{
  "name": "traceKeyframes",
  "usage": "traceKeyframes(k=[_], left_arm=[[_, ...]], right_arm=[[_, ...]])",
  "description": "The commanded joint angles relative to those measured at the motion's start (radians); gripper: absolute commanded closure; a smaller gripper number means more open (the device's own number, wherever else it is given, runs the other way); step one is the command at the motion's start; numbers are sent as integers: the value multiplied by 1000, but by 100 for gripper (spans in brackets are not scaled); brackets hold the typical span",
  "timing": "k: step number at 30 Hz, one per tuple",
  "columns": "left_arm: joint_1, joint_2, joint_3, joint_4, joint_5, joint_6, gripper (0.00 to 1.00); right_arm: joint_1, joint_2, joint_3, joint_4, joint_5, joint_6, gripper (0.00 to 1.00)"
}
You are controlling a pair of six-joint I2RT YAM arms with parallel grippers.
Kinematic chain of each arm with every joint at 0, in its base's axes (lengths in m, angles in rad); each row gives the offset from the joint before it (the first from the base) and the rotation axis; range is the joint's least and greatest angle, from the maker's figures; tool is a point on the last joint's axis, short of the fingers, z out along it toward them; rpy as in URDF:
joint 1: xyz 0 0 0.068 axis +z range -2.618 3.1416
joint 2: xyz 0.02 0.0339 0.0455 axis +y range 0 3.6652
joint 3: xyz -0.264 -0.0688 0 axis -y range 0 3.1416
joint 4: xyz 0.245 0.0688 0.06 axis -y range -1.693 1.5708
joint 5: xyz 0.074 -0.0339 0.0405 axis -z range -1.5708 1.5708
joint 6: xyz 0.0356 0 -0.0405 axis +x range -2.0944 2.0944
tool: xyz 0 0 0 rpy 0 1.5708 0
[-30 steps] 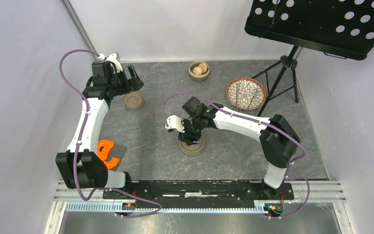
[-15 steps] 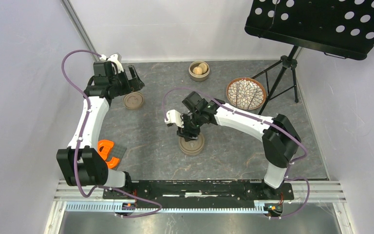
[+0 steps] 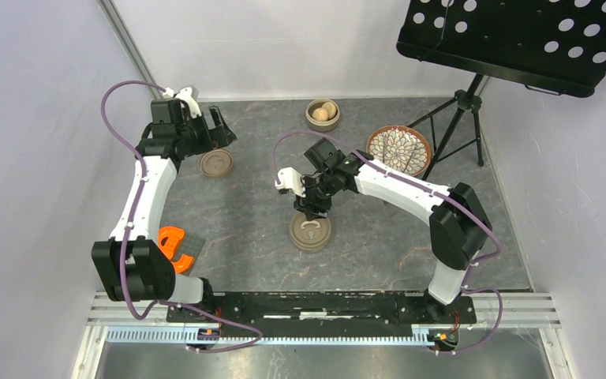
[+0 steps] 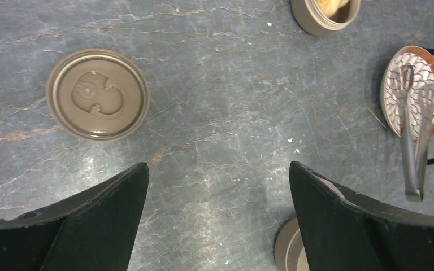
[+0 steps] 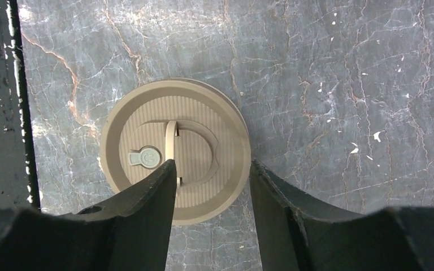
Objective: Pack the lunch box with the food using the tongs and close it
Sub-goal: Close the box lid on the packing box, then pick up the box lid from the center of the board.
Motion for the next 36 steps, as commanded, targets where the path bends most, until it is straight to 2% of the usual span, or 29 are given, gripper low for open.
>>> traceKeyframes(k=[1,6,7,9,13,20,23,30,36], left_arm=[[1,-12,10,59,155,77,0],[-19,-69,-90,112,491,216,0],[-24,-80,-121,109,525,243,0],[-117,-102,-172,77,562,365,0],[-288,-144,-276,55,516,528,0],[-476,-154,-440,176,474,607,0],[-531,-136,-481,239,395,638,0],[-577,-44,-500,405,257,574,7],[-594,34,-473,441,186,553,12]], right_arm=[[-37,5,77,-11,-59,10,45],[-103,-55,49,84,-90,106,45],[-119,-74,25,119,-83,139,45],[-153,-113,-31,190,-69,208,46],[-230,-160,-108,291,-26,324,46],[-350,-152,-130,339,13,452,49],[-371,-142,-130,334,8,466,50],[-376,-144,-142,341,4,470,50],[-375,-138,-137,339,8,464,50]])
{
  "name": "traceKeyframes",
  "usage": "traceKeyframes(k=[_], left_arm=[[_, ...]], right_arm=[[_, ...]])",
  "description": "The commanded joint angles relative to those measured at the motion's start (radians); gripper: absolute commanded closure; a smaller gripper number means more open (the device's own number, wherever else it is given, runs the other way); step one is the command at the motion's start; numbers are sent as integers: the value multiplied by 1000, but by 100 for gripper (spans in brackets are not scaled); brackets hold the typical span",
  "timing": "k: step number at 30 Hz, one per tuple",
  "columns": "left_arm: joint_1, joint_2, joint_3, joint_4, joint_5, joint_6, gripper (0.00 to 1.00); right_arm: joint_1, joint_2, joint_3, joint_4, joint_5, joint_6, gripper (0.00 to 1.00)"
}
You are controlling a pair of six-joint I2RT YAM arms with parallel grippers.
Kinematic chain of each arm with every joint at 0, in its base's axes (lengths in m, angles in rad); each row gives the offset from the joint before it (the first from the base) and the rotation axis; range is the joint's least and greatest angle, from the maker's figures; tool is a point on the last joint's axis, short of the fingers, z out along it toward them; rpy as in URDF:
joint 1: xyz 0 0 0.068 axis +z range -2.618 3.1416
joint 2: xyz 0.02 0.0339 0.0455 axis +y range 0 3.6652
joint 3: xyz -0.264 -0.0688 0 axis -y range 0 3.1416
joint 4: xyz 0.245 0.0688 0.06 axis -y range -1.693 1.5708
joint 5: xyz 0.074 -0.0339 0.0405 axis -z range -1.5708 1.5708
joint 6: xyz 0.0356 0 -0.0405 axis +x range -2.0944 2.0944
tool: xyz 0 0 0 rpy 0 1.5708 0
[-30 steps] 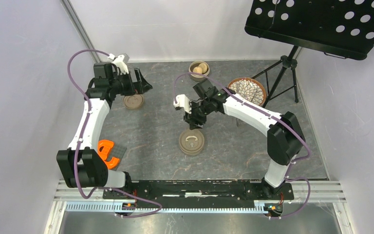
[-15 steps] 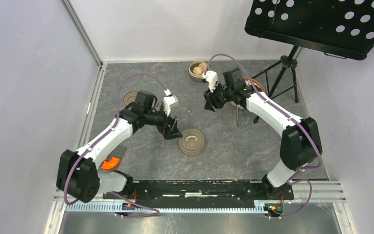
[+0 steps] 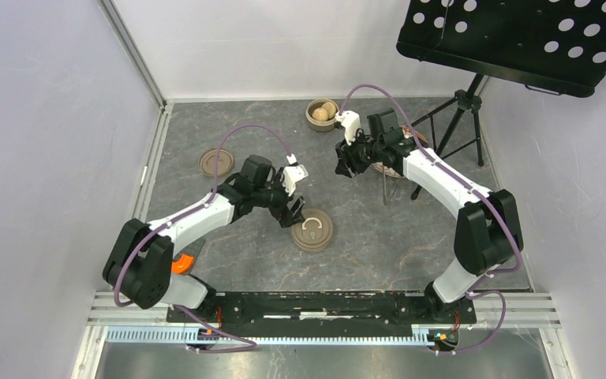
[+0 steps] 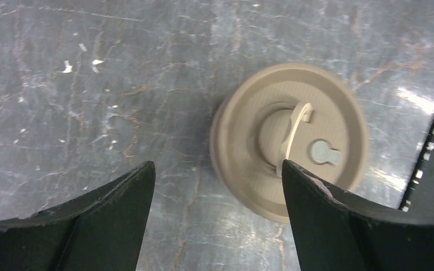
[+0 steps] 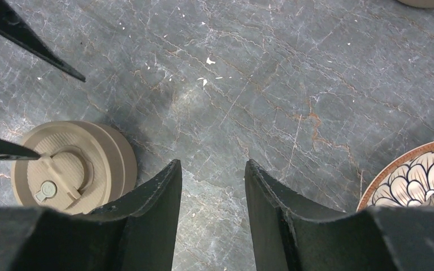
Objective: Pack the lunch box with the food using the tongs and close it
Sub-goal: Pick up the box lid from the center of the board.
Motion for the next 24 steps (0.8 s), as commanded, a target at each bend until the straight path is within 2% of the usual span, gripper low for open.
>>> traceKeyframes(k=[1,7,10,14,18,24], left_arm=[[-9,46,27,86,-80,-9,13],[-9,66,33,88,-113,-23,23],[4,48,37,77,-127,-42,23],[142,-18,69,74,11,-114,22],[280,-1,171,-65,-21,15,22],[471,177,366,-273,-161,231,25]], right_arm=[[0,0,1,38,-2,9,50],[-3,7,3,35,-2,4,50],[-5,10,12,31,-9,-3,50],[-5,3,20,32,-24,-17,50],[-5,-2,29,42,-24,-31,50],[-5,-5,47,48,-47,-40,50]])
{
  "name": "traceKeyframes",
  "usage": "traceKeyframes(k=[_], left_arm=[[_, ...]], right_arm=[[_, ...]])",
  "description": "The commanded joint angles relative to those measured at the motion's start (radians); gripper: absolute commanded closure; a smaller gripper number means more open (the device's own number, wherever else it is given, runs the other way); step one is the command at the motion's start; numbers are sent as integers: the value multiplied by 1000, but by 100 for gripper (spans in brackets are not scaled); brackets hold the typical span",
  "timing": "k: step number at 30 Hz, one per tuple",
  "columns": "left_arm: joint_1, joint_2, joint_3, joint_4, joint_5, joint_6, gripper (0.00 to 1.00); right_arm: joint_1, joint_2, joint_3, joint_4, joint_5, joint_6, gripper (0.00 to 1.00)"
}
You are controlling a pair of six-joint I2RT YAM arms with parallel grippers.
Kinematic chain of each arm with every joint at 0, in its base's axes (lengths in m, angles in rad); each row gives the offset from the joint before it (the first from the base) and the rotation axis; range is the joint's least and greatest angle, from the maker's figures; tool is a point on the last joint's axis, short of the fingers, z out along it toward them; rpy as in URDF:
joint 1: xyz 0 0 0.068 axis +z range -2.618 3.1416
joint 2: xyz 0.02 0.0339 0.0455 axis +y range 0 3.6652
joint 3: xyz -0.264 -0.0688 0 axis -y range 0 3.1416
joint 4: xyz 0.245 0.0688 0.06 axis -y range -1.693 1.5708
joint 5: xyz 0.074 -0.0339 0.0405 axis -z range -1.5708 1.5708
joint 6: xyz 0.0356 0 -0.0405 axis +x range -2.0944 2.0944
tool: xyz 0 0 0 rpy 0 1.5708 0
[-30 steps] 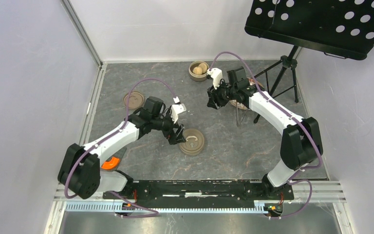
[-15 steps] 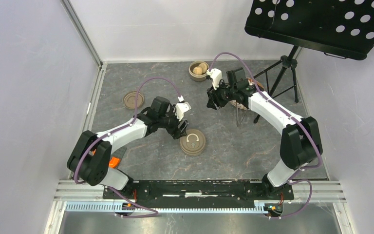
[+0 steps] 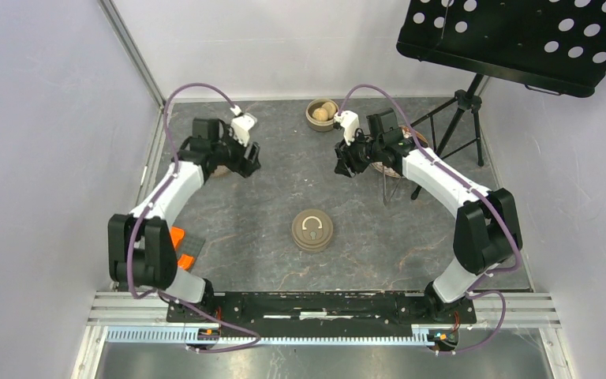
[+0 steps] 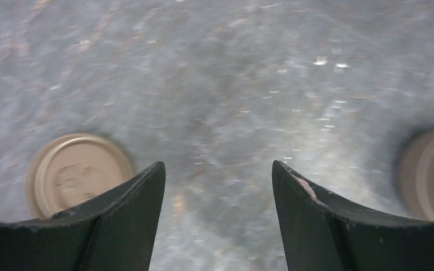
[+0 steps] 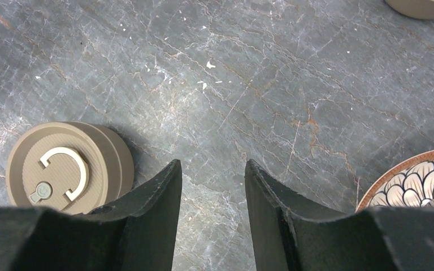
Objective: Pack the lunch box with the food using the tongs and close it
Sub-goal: Pick up the box lid from the center of the board.
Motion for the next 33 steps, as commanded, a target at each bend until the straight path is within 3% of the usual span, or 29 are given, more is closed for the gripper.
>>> traceKeyframes(k=[1,7,15,22,30,33], left_arm=[[105,136,142,-175,-114,197,27],[131,284,251,-260,-219,358,37],[131,460,349,-310,-351,392,47],[132,494,352,-292,-367,424,56],[129,469,266,-301,-360,448,81],[124,475,244,-301,-363,444,84]], right_arm=[[-3,-11,51,38,-47,-16,50],[-5,-6,66,50,-76,3,50],[-7,3,82,46,-68,4,50],[-8,14,97,44,-71,7,50],[-9,29,100,52,-87,30,50],[-8,35,99,68,-106,55,49]])
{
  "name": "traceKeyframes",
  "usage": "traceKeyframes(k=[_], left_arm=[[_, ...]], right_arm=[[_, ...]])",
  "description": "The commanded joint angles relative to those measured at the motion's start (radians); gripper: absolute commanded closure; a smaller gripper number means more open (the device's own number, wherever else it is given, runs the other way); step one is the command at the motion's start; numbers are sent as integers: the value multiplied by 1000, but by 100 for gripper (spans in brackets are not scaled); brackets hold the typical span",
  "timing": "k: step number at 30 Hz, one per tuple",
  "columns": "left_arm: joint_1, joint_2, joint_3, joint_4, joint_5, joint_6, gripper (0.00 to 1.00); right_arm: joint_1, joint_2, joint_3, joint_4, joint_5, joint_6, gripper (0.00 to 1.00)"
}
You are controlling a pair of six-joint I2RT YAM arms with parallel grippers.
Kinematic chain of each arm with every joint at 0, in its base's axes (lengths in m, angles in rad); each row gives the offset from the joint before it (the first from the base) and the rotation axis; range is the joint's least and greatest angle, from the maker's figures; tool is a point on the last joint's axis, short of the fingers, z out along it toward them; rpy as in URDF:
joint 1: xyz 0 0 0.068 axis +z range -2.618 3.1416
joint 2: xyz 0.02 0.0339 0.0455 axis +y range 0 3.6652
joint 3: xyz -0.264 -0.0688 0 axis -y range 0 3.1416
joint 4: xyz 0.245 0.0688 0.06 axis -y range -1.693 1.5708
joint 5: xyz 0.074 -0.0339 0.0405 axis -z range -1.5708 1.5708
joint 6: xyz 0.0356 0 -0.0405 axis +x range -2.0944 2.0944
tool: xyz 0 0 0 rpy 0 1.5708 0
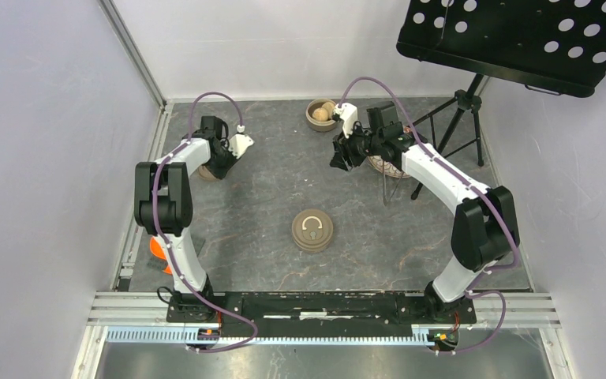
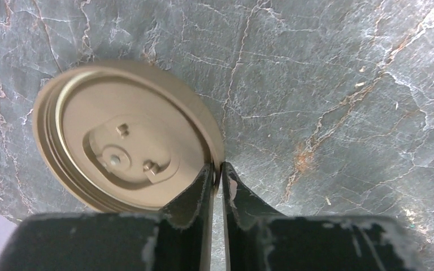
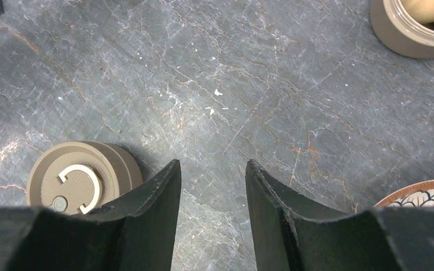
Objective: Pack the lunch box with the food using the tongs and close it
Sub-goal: Pick up the box lid from the center of the board.
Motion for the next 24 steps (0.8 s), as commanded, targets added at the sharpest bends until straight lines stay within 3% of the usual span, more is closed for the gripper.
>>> traceKeyframes(k=[1,6,10,12,16,24], left_arm=[[-10,-3,-44,-20,-1,27,81],[-13,11,-42,-23,-6,7,79],[-15,-19,-19,-59,30,-10,96],[-15,-56,1,-77,76,-41,98],[-11,-147,86,-120,227,-155,98],[-7,-311,261,-93,683,-486,98]], right_arm=[[-2,11,40,50,-49,52,46],[-3,3,24,105,-90,102,41],[-3,-5,23,143,-102,138,41],[-3,-11,22,165,-110,160,41],[-2,-29,17,242,-151,243,37],[-1,-90,8,436,-161,406,30]])
